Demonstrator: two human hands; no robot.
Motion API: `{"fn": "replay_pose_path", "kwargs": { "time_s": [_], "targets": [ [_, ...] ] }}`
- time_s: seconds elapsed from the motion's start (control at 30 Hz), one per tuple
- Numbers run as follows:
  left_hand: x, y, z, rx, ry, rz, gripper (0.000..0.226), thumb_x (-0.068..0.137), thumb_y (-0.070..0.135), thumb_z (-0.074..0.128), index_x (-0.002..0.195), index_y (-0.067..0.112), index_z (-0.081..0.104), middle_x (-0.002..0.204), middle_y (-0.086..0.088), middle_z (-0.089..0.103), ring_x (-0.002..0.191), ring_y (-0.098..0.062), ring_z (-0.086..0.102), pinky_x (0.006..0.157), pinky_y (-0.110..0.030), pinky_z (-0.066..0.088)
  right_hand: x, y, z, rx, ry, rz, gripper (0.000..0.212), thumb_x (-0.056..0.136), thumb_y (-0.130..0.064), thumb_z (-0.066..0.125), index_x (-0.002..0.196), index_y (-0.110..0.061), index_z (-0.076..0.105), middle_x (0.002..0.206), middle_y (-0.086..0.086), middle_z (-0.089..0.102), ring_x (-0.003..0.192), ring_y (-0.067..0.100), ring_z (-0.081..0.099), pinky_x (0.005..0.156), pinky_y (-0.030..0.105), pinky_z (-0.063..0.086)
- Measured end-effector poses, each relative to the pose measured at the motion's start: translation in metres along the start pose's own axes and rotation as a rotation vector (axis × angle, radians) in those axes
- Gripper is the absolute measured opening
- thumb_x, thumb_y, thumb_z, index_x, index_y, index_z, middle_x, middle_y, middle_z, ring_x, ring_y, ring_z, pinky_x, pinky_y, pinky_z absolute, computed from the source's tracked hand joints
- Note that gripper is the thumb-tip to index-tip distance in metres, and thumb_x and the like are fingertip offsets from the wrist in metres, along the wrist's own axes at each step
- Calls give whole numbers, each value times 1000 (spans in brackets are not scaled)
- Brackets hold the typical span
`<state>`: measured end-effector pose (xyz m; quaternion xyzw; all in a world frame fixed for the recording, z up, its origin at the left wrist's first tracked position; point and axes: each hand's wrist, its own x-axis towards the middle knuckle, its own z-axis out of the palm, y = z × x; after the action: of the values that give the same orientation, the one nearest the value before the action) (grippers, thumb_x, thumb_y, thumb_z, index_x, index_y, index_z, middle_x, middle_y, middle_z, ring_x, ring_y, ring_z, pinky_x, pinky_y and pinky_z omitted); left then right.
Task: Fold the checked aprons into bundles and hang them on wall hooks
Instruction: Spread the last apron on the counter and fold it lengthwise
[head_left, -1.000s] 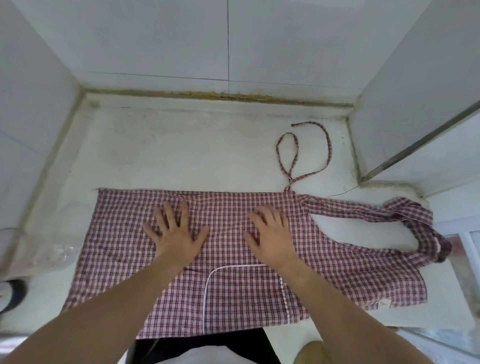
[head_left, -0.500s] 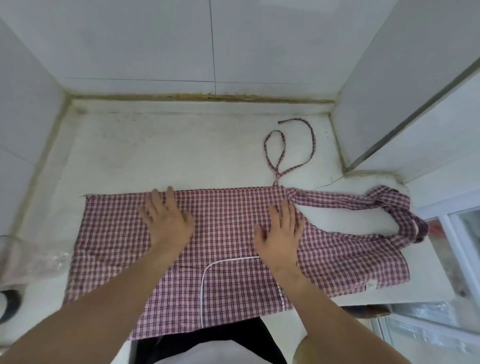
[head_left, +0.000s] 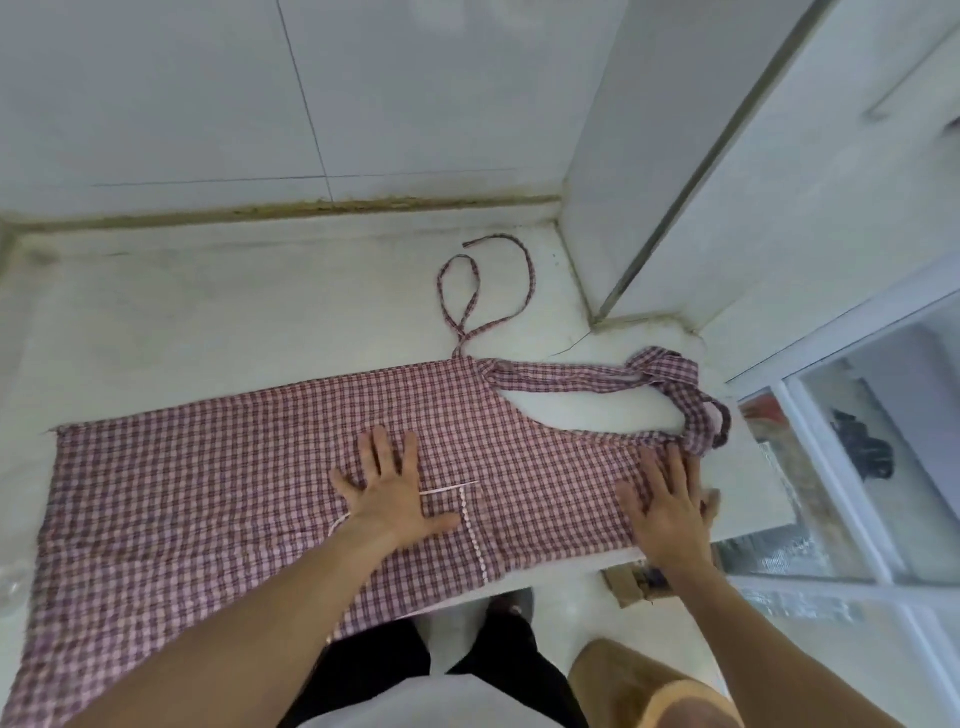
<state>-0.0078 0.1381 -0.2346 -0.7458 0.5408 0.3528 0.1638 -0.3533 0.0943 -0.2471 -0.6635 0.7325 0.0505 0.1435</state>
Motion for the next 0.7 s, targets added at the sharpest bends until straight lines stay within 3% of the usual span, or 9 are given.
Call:
{"fn": "replay_pose_path", "kwargs": {
  "time_s": [0.1,0.17,0.27,0.33,0.4,0.47,0.53,0.6,0.7],
  "targets": [
    [1,8,-12,67,10,-70,141,67,78,67,151,17,-28,154,-23,-35,144,-42,-29,113,-71,-5,1,21,-17,232,116,153,76,90,-59,55,149,-18,29,156,19,25,141,42,25,114,61,20],
    [-2,29,-15,117,60,-115,135,71,65,74,154,12,-18,159,-26,-22,148,-43,-16,116,-67,0,6,33,-30,403,107,248,79,83,-43,74,142,-6,38,137,24,44,124,40,43,106,56,36],
    [-9,71,-6,-16,154,-38,116,77,43,76,157,17,-4,160,-20,-6,148,-38,0,121,-57,9,21,46,-55,612,-160,248,49,83,-31,78,121,-4,61,110,11,66,92,21,58,88,36,48],
    [-12,93,6,-96,132,4,113,80,58,69,157,21,-6,161,-20,-11,149,-40,-5,122,-57,4,30,47,-68,674,-311,135,19,88,-25,73,95,-8,68,94,6,71,80,14,61,73,24,47],
    [-13,106,19,-35,70,-2,122,76,74,63,155,25,-17,157,-24,-27,146,-45,-19,118,-61,-4,38,53,-74,721,-371,-33,4,95,-21,63,96,-18,66,97,-1,73,84,15,66,71,18,48],
    [-10,108,29,18,39,-10,131,72,79,62,152,27,-27,152,-25,-39,142,-47,-30,116,-66,-7,41,60,-76,759,-400,-146,9,99,-21,57,105,-27,61,102,-3,73,83,21,68,70,25,53],
    [-10,105,32,15,28,-16,134,69,80,64,149,30,-31,150,-22,-43,140,-44,-35,115,-68,-6,45,69,-71,640,-401,-201,6,101,-26,55,96,-27,59,99,0,71,85,23,66,73,31,52],
    [-14,104,31,30,9,-17,134,68,81,64,147,34,-34,149,-18,-46,140,-40,-37,114,-69,-8,48,83,-59,524,-371,-188,30,98,-32,58,74,-14,53,80,10,66,75,26,64,67,32,46],
    [-20,106,32,38,-14,-24,134,69,81,64,146,35,-36,147,-17,-48,139,-39,-39,113,-70,-8,50,92,-51,524,-337,-149,43,92,-35,68,75,1,53,74,17,65,68,25,65,63,35,51]
  ]
}}
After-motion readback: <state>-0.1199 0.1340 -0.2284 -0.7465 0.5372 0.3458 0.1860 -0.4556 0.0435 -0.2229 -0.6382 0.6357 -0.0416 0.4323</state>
